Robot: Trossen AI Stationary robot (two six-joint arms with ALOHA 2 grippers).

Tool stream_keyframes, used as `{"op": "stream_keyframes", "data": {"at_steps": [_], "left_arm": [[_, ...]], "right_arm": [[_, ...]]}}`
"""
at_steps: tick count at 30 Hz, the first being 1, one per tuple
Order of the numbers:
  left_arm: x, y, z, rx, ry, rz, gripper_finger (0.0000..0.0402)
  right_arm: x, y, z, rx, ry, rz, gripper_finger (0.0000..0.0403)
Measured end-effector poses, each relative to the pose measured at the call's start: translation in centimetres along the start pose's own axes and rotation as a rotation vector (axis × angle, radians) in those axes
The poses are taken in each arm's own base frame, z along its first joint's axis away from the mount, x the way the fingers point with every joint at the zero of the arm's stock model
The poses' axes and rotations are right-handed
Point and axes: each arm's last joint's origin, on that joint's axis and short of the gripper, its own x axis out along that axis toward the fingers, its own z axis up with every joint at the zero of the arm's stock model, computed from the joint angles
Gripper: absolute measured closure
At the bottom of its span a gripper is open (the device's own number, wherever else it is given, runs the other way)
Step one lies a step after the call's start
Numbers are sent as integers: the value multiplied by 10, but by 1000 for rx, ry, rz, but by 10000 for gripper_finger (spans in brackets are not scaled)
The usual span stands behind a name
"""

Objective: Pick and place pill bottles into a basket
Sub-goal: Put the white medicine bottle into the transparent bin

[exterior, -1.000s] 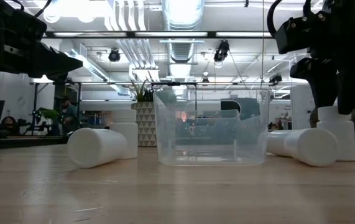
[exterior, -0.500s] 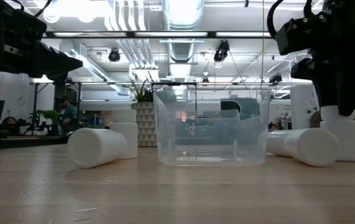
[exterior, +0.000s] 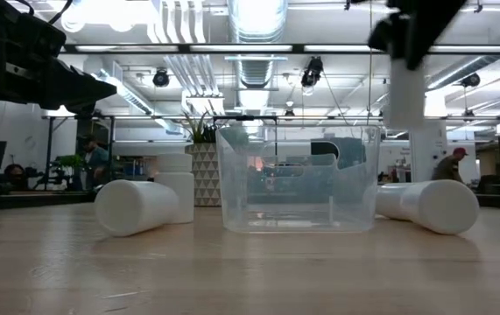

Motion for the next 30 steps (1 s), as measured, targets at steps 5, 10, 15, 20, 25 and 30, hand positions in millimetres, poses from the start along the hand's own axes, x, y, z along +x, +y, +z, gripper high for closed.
{"op": "stream_keyframes", "data": {"at_steps": [5,10,15,20,25,30], "left_arm": [[0,0,0,0,0,0,402],[0,0,0,1,2,0,402],[0,0,0,1,4,-1,402],[0,0,0,0,4,0,402],[0,0,0,0,2,0,402],[0,0,0,0,3,0,402]], "right_arm": [[-21,-25,21,-1,-64,11,260],[-22,-48,34,-1,-71,30,260],[-12,-59,46,-38,-48,18,260],[3,-59,63,-94,-20,55,260],[16,-58,78,-130,0,57,260],[26,-57,87,-141,16,56,260]]}}
